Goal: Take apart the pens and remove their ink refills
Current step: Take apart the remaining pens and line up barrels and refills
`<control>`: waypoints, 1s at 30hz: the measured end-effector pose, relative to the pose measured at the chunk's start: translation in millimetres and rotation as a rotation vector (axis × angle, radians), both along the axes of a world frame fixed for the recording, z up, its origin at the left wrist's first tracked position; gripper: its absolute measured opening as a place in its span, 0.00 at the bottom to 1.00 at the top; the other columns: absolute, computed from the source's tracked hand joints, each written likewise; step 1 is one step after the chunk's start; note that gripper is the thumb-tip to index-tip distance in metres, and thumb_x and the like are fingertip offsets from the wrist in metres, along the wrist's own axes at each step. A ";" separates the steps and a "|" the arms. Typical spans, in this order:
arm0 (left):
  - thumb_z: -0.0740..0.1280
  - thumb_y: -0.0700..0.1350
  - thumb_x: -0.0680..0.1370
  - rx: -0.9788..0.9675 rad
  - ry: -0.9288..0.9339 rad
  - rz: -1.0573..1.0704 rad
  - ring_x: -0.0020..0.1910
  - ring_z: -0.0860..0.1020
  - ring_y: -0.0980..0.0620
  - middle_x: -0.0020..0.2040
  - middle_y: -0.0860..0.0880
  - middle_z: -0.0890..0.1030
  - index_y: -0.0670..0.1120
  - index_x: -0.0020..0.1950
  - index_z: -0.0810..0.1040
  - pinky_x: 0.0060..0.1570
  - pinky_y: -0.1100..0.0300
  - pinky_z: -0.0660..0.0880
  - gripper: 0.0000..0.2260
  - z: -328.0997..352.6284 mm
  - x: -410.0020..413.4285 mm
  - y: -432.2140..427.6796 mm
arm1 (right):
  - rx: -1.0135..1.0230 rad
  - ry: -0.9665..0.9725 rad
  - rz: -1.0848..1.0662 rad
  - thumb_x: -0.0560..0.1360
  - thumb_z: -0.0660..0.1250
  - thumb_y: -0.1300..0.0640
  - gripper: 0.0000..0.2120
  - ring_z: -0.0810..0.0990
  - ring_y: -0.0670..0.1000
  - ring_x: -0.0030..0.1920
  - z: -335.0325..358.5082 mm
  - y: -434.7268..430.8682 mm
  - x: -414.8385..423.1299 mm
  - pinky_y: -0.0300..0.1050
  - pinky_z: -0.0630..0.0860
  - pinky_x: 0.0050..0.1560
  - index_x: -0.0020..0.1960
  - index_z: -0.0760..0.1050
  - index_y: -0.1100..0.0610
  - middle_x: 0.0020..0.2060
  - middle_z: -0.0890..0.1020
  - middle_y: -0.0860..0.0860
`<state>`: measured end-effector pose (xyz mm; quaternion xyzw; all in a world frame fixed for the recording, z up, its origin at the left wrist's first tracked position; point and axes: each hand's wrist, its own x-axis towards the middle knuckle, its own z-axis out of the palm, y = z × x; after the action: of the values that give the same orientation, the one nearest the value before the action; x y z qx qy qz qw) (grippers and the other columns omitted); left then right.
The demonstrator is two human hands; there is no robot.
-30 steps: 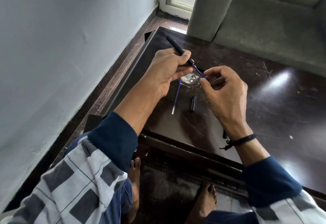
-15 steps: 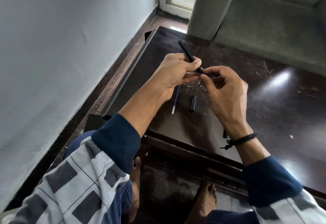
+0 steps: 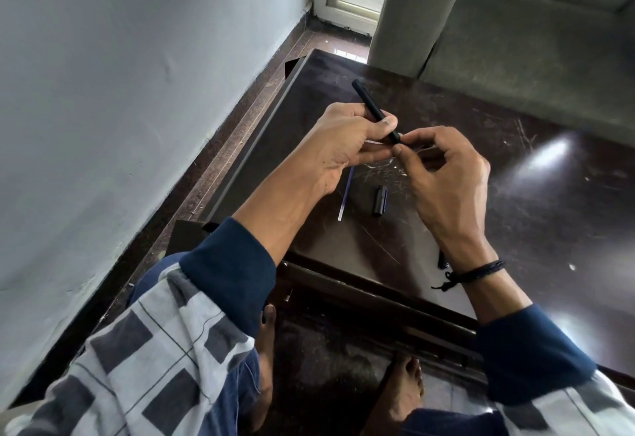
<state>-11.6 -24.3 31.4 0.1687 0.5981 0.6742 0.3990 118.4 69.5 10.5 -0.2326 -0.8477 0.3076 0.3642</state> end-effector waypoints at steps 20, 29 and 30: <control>0.69 0.35 0.80 0.042 -0.037 0.094 0.44 0.87 0.45 0.46 0.39 0.86 0.36 0.53 0.81 0.45 0.58 0.83 0.05 3.5 -0.7 0.5 | -0.039 -0.051 -0.018 0.76 0.75 0.55 0.07 0.80 0.40 0.41 3.6 -3.7 -0.8 0.28 0.73 0.42 0.53 0.80 0.49 0.47 0.83 0.44; 0.69 0.36 0.80 0.021 -0.028 0.054 0.42 0.87 0.48 0.48 0.39 0.86 0.38 0.54 0.81 0.46 0.59 0.83 0.05 3.3 -1.5 -0.8 | -0.083 -0.058 -0.036 0.79 0.70 0.56 0.05 0.79 0.40 0.38 2.2 -4.0 -1.3 0.32 0.75 0.41 0.54 0.83 0.51 0.39 0.82 0.38; 0.69 0.36 0.80 0.021 -0.025 0.055 0.43 0.87 0.48 0.48 0.39 0.86 0.37 0.55 0.81 0.46 0.59 0.83 0.05 3.1 -1.6 -0.8 | -0.088 -0.060 -0.035 0.79 0.71 0.55 0.05 0.80 0.41 0.38 2.3 -3.9 -1.3 0.33 0.76 0.41 0.54 0.83 0.51 0.39 0.82 0.39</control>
<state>-13.2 -25.1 34.5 0.1478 0.5905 0.6931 0.3861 117.1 65.6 12.8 -0.2724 -0.8396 0.3312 0.3334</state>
